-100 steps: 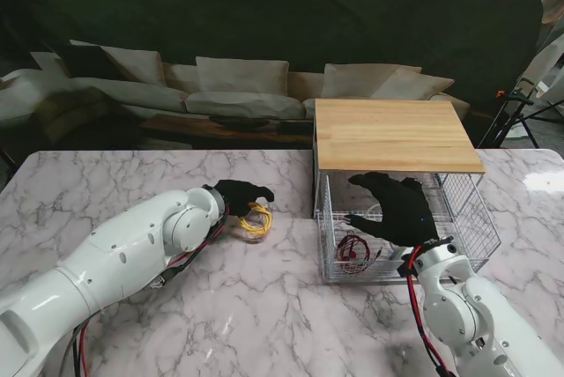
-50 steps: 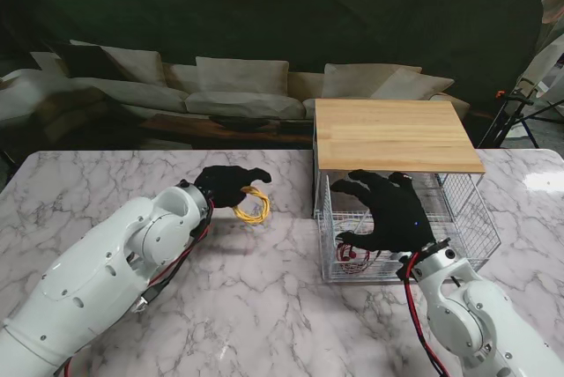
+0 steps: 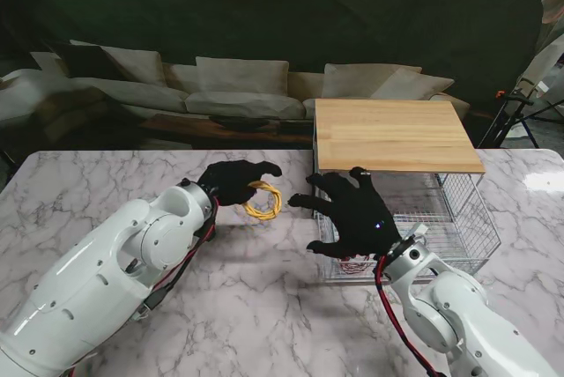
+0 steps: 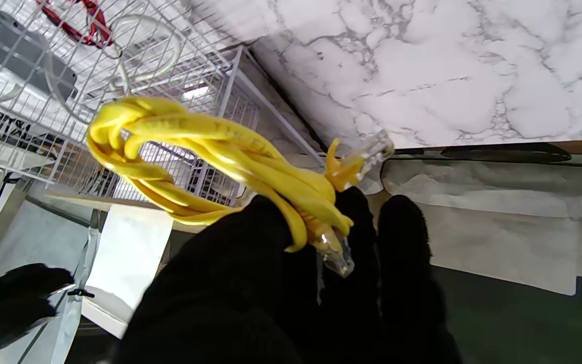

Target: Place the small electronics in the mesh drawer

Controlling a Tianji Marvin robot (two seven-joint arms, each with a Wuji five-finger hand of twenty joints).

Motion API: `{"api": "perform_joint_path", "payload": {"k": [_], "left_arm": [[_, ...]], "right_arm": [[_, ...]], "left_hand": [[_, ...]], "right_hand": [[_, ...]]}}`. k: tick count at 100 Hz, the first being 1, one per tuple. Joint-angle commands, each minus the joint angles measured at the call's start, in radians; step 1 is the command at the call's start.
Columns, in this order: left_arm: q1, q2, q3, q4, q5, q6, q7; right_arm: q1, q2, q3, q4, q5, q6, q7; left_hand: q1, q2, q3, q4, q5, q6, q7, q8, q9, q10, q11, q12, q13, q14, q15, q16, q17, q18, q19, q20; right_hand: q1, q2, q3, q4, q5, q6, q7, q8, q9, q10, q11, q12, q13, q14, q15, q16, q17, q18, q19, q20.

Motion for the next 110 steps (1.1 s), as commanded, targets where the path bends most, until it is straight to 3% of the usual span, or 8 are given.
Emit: {"api": "perform_joint_path", "payload": {"k": [1,27,38,61,85,90,95,110], "left_arm": [[0.006,-0.008,0.000,-0.025,-0.002,0.009,-0.003],[0.037,-0.020,0.004,-0.069,-0.029,0.045,0.046],[0.039,-0.025,0.015,-0.075,-0.059,0.062,0.055],[0.045,-0.031,0.027,-0.081,-0.094,0.072,0.072],[0.058,-0.035,0.028,-0.096,-0.111,0.075,0.084],[0.061,-0.035,0.027,-0.099,-0.125,0.080,0.084],[0.062,-0.037,0.028,-0.099,-0.132,0.082,0.090],[0.067,-0.040,0.027,-0.099,-0.158,0.086,0.093]], "right_arm": [[0.017,-0.004,-0.012,-0.005,-0.007,0.014,0.005],[0.073,0.000,-0.065,0.029,-0.023,0.054,0.027],[0.100,0.002,-0.087,0.059,-0.039,0.068,0.003],[0.140,0.000,-0.123,0.104,-0.036,0.082,-0.024],[0.183,-0.005,-0.167,0.153,-0.017,0.096,-0.060],[0.193,-0.006,-0.176,0.165,-0.013,0.098,-0.072],[0.207,-0.009,-0.188,0.185,-0.003,0.097,-0.093],[0.230,-0.020,-0.207,0.219,0.041,0.090,-0.122]], "left_hand": [[0.071,-0.008,0.070,-0.009,0.019,0.011,-0.020,-0.012,0.010,0.011,0.013,0.025,0.012,-0.003,0.028,0.028,-0.010,0.024,0.009,0.024],[0.071,-0.008,0.074,-0.009,0.027,0.012,-0.028,-0.014,0.008,0.014,0.016,0.029,0.012,-0.003,0.032,0.029,-0.008,0.026,0.010,0.029],[0.071,-0.008,0.077,-0.011,0.027,0.014,-0.032,-0.014,0.006,0.019,0.015,0.029,0.010,-0.001,0.033,0.030,-0.011,0.028,0.010,0.031],[0.071,-0.011,0.081,-0.010,0.032,0.016,-0.041,-0.017,0.009,0.024,0.016,0.030,0.012,0.002,0.037,0.031,-0.010,0.033,0.012,0.035],[0.071,-0.012,0.082,-0.010,0.043,0.017,-0.045,-0.018,0.012,0.024,0.017,0.031,0.016,0.001,0.041,0.031,-0.005,0.032,0.014,0.039],[0.071,-0.013,0.084,-0.010,0.040,0.018,-0.048,-0.018,0.012,0.026,0.016,0.030,0.017,0.003,0.041,0.030,-0.004,0.035,0.014,0.040],[0.071,-0.014,0.083,-0.010,0.043,0.016,-0.047,-0.018,0.014,0.025,0.016,0.029,0.019,0.002,0.041,0.029,-0.002,0.036,0.015,0.041],[0.071,-0.012,0.079,-0.009,0.046,0.017,-0.046,-0.020,0.016,0.026,0.014,0.028,0.020,0.002,0.041,0.029,0.001,0.036,0.016,0.043]], "right_hand": [[0.016,0.010,-0.015,0.012,-0.004,-0.014,-0.019,-0.020,-0.022,0.013,0.007,-0.013,-0.038,0.016,-0.019,-0.014,-0.029,0.017,0.006,-0.012],[0.020,0.006,-0.013,0.013,0.007,-0.010,-0.012,-0.032,-0.020,0.019,0.005,-0.011,-0.038,0.019,-0.016,-0.012,-0.024,0.016,0.015,-0.013],[0.026,0.004,-0.012,0.013,0.007,-0.016,-0.008,-0.035,-0.041,0.025,0.005,-0.010,-0.041,0.017,-0.015,-0.012,-0.020,0.013,0.023,-0.012],[0.091,0.004,0.000,0.018,0.046,-0.078,0.062,-0.014,-0.066,0.021,0.027,-0.014,-0.048,0.012,-0.006,-0.015,-0.020,0.007,0.045,-0.015],[0.163,0.022,0.148,0.014,0.178,-0.160,0.260,0.095,-0.076,0.019,0.060,-0.018,-0.052,0.000,0.016,-0.022,-0.013,-0.004,0.078,-0.033],[0.205,0.018,0.149,-0.045,0.219,-0.187,0.329,0.099,-0.068,0.013,0.068,-0.016,-0.050,-0.005,0.026,-0.024,-0.010,-0.006,0.090,-0.039],[0.263,0.032,0.125,-0.078,0.243,-0.233,0.468,0.033,-0.054,0.004,0.074,-0.014,-0.050,-0.011,0.037,-0.028,-0.009,-0.013,0.105,-0.051],[0.279,0.148,0.095,-0.098,0.431,-0.240,0.582,0.009,0.026,-0.024,0.127,0.011,-0.040,-0.033,0.059,-0.027,-0.011,-0.024,0.116,-0.059]]}}
